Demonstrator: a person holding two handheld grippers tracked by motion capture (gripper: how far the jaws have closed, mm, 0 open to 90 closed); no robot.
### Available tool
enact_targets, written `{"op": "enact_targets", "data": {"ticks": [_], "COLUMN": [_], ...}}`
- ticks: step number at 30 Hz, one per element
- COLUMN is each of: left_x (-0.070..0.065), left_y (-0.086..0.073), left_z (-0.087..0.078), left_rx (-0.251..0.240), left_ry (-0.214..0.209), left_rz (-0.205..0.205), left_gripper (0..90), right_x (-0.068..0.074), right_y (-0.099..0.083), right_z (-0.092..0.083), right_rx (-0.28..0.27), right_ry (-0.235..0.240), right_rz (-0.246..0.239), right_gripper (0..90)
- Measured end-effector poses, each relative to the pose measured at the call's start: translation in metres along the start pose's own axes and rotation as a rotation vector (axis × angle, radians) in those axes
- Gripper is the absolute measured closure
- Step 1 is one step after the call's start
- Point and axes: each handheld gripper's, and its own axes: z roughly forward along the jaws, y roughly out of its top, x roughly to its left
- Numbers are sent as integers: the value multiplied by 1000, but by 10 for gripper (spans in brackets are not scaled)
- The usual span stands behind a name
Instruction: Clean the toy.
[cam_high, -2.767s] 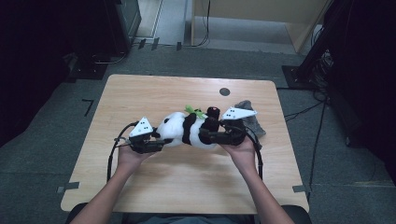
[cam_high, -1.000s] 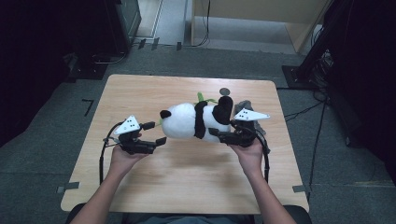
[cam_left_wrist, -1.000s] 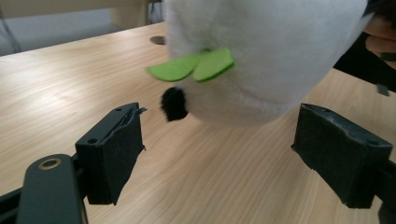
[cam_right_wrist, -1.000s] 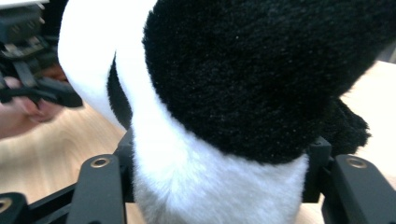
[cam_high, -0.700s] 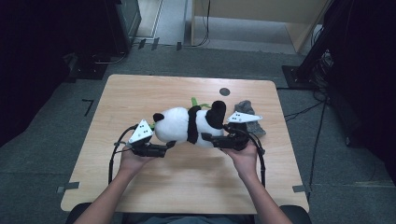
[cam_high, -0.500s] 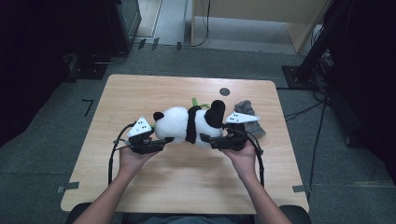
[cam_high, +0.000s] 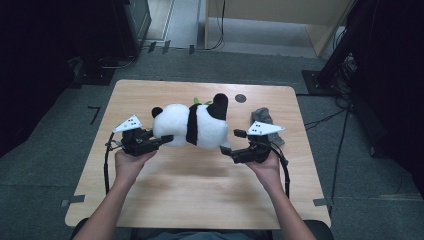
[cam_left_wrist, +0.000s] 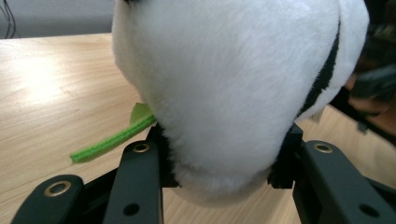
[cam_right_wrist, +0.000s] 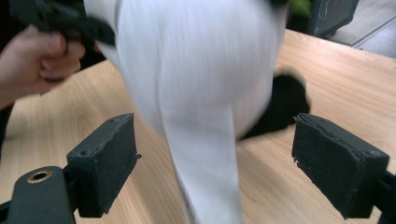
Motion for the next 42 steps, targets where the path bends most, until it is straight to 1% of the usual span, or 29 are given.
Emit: {"op": "enact_targets", "data": {"ticks": [1,3,4,5,6,7,8,9,10,11,13,15,18,21,22,23,24,25,27,29,31,33,34,36,38,39,42], "left_x": [-1,-4,-6,-7,-8,-8,-6,-5,-6,-6,-7,-7,-9,-14,-16,-17,-17,-17,-16,-14,-13,-11,-10,-7,-5,-5,-4], "left_y": [0,0,0,-1,-2,-3,-5,-6,-8,-9,-9,-10,-12,-13,-14,-15,-16,-17,-19,-21,-22,-23,-23,-24,-25,-25,-27], "left_z": [1,4,8,11,15,17,20,22,23,25,25,25,25,27,29,30,31,32,32,32,34,34,34,34,33,33,34], "left_rx": [4,22,38,49,68,76,93,106,107,108,102,98,100,122,136,147,155,161,158,151,161,172,177,178,175,176,186], "left_ry": [-15,-38,-56,-60,-64,-65,-71,-63,-54,-46,-26,-24,12,43,54,62,63,62,52,37,38,37,35,26,23,23,39], "left_rz": [-8,-22,-40,-49,-65,-92,-113,-119,-119,-114,-76,-58,14,80,99,110,116,117,107,73,60,47,30,-8,-28,-31,-19], "left_gripper": [571,563,555,550,545,525,516,497,467,445,383,332,281,271,268,267,267,266,261,261,261,260,261,261,261,261,260], "right_x": [1,6,7,10,12,15,16,15,14,13,12,8,6,5,5,4,3,2,-1,-3,-3,-1,-1,-1,-1,-2,-2], "right_y": [-2,-2,-3,-3,-3,-4,-5,-6,-6,-7,-6,-5,-4,-4,-3,-3,-4,-4,-4,-4,-4,-4,-4,-4,-4,-4,-6], "right_z": [2,8,11,15,17,20,22,22,22,22,22,21,20,19,19,19,19,19,17,15,15,16,16,16,16,17,18], "right_rx": [4,19,26,37,47,70,87,95,103,113,116,125,126,132,144,152,151,149,123,97,97,108,110,117,123,128,140], "right_ry": [13,15,22,35,24,-39,-56,-68,-77,-73,-83,-65,-52,-51,-63,-71,-68,-66,-55,-38,-41,-52,-56,-53,-54,-55,-66], "right_rz": [-4,-38,-50,-63,-76,-102,-100,-87,-66,-51,-41,-12,38,79,96,128,153,166,183,194,189,176,173,191,201,205,198], "right_gripper": [150,151,164,174,167,177,200,241,272,298,334,336,324,323,322,319,313,308,290,280,276,273,271,271,272,272,272]}}
